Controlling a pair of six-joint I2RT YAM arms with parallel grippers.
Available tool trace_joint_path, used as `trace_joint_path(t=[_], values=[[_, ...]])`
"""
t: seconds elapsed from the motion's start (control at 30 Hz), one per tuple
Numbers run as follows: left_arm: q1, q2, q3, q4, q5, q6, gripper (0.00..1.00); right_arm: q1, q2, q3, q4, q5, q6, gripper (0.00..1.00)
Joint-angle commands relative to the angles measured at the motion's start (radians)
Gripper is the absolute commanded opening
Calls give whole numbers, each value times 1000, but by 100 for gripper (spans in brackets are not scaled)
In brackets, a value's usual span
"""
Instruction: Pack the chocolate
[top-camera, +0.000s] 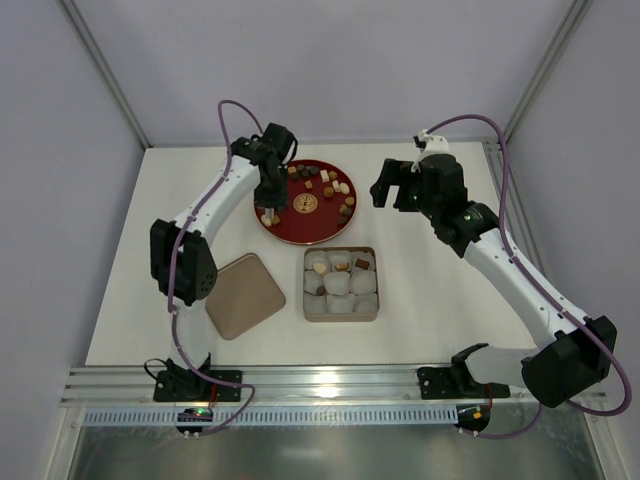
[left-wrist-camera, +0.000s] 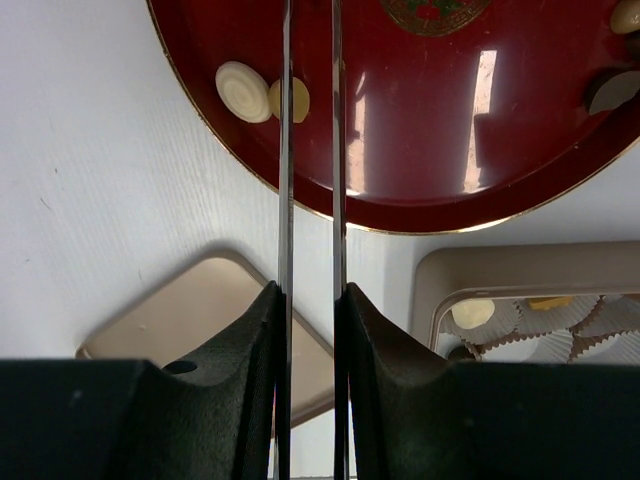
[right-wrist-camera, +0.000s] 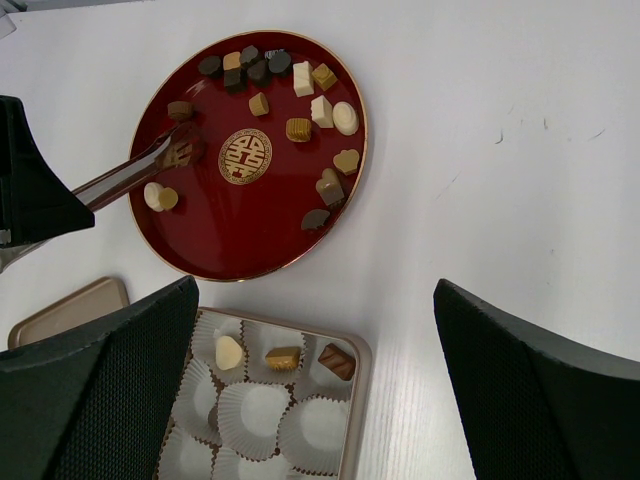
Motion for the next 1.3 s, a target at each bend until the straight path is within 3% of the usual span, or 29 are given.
trace_joint_path(t=[0.0,0.9,1.27], values=[[-15,-54,39,-18,3,18,27,-4,-14,0,29,16,-5,100],[-116,-218,-6,-58,14,-8,26,-6,-16,0,27,23,-7,100],[-211,-324,-55,-79,37,-44,27,-6,-14,3,26,23,-5,100]])
